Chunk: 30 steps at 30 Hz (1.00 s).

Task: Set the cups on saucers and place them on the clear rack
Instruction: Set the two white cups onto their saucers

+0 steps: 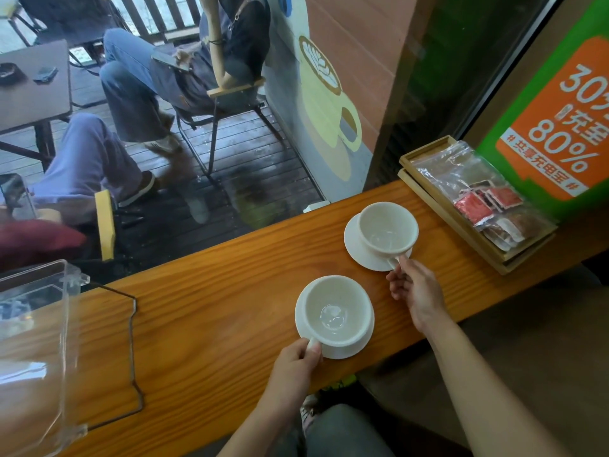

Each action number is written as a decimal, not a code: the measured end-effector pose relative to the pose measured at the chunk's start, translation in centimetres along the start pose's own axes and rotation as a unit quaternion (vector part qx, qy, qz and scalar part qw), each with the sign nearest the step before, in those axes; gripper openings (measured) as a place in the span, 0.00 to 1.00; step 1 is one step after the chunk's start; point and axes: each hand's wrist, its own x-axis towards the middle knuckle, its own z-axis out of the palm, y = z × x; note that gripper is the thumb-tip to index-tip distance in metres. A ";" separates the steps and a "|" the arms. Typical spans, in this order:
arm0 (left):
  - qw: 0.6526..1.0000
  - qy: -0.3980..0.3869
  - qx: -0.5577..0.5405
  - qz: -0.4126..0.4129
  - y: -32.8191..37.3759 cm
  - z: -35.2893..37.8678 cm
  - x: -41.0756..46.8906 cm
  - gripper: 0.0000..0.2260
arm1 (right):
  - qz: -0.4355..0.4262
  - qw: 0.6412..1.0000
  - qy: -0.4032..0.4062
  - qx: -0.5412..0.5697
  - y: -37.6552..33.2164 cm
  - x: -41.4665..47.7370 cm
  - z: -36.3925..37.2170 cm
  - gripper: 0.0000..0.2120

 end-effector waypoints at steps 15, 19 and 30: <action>0.997 0.028 0.045 -0.058 -1.1 -2.1 1.1 0.15 | -0.025 0.991 0.116 -0.068 0.1 -1.4 0.1 0.22; 0.994 0.090 0.062 -0.019 -1.1 -3.0 1.4 0.22 | -0.027 0.990 0.095 -0.097 1.5 -3.6 0.7 0.14; 0.990 0.004 -0.120 -0.068 1.8 -2.9 3.8 0.36 | 0.112 0.990 -0.052 -0.063 3.4 -6.7 2.0 0.19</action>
